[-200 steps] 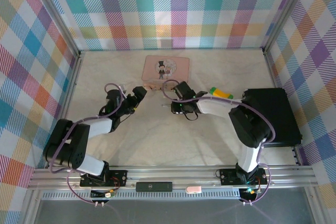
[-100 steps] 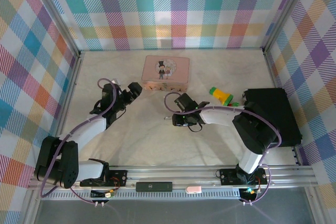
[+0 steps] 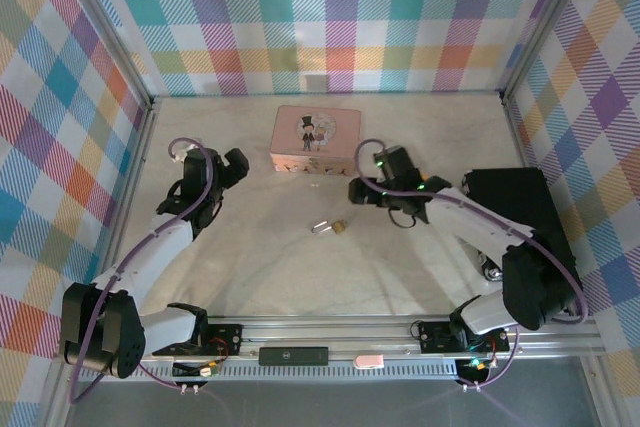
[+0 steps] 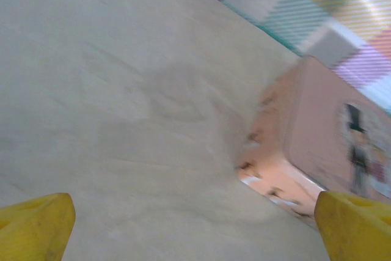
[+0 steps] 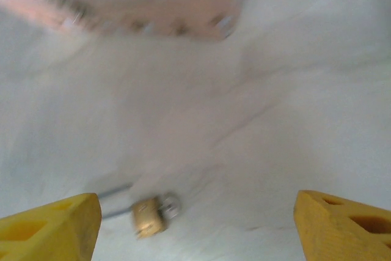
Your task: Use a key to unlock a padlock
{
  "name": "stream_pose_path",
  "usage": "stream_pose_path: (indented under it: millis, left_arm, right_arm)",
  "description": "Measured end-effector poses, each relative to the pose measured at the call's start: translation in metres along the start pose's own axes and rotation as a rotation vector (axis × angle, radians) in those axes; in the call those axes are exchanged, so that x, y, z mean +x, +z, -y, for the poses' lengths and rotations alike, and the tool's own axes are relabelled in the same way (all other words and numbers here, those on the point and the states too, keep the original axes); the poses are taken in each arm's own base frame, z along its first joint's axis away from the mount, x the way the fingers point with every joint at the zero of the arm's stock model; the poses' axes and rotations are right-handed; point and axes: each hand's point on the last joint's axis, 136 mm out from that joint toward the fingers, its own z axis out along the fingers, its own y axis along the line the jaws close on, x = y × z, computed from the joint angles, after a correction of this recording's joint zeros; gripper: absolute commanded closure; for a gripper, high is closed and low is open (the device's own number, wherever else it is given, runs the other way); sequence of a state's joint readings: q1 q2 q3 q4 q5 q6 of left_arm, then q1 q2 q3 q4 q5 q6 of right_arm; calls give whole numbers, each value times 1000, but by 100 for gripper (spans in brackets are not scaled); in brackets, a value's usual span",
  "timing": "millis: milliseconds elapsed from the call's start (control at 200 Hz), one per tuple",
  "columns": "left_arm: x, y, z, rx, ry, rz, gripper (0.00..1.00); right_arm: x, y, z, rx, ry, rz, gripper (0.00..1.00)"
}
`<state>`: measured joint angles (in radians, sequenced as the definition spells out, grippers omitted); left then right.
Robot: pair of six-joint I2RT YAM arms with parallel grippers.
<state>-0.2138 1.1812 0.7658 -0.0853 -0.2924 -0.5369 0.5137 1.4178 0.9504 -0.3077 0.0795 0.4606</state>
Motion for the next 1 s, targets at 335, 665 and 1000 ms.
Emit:
stream_pose_path:
  millis: [335, 665, 1000]
  left_arm:
    - [-9, 23, -57, -342, 207, 117, 0]
    - [9, 52, -66, -366, 385, 134, 0]
    - [37, 68, -53, -162, 481, 168, 0]
  right_arm:
    - [-61, -15, 155, 279, 93, 197, 19]
    - [-34, 13, 191, 302, -37, 268, 18]
    - [-15, 19, 197, 282, -108, 432, 1]
